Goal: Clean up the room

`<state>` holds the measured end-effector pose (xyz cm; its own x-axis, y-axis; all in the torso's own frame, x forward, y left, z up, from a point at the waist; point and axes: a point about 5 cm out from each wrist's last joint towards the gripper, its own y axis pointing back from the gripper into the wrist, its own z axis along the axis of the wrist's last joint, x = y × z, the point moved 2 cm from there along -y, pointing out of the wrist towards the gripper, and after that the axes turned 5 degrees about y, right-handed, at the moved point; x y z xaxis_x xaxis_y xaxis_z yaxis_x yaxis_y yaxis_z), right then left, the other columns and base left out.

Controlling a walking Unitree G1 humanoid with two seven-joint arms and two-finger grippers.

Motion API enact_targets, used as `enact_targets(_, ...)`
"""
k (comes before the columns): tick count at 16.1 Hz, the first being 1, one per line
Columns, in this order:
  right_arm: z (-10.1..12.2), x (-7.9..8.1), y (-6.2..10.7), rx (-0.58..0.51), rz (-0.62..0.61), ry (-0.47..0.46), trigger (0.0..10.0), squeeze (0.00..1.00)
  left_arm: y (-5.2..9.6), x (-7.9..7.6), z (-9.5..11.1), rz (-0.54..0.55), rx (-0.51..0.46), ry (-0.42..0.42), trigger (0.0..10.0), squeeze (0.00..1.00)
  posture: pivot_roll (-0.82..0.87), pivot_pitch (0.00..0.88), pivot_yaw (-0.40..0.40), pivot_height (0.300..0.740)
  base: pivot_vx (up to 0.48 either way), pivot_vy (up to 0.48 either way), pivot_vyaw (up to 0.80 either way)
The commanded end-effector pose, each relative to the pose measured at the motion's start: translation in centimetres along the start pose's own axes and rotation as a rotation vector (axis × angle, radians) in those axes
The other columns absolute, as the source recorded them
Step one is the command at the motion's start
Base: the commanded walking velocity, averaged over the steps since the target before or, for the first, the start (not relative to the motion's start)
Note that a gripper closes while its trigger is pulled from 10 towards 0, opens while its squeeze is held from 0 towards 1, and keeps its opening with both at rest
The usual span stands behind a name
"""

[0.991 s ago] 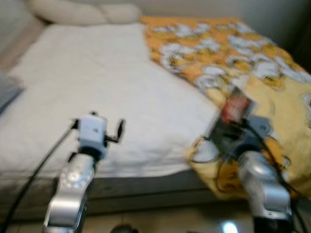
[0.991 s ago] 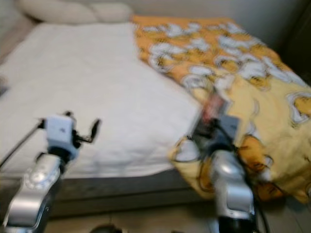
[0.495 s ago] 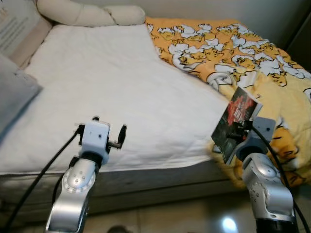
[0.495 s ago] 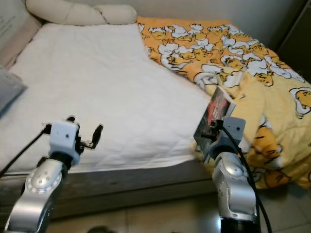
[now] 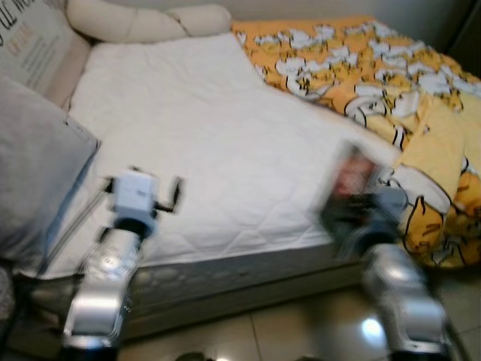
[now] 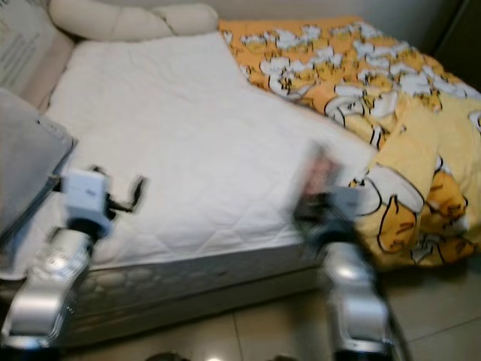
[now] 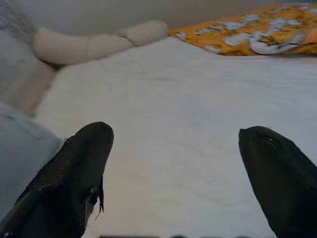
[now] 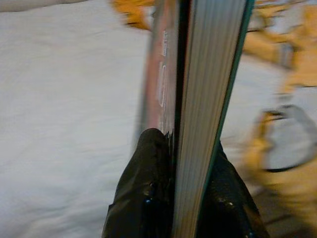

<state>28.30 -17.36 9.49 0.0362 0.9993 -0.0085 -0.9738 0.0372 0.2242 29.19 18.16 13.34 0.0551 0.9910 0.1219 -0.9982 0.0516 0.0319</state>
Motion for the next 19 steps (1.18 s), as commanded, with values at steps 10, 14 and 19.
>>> enact_targets(10,2.2,0.3,-1.6,-0.076,0.042,0.038,10.0,0.0,-0.4,-1.5,-0.3,0.01,-0.013,0.048,10.0,0.57,0.06,0.0,-0.043,0.74,0.0,0.31,0.0)
enact_targets(14,2.0,0.1,-1.8,-0.067,0.044,0.038,10.0,0.0,-0.5,-1.7,0.0,-0.001,-0.032,0.055,10.0,0.57,0.06,0.0,-0.034,0.74,0.0,0.0,0.0)
enact_targets(19,1.2,0.3,-1.5,-0.054,0.05,0.052,10.0,0.0,-0.5,-1.8,0.2,-0.015,-0.05,0.077,10.0,0.57,0.06,0.0,-0.025,0.74,0.169,0.0,0.0)
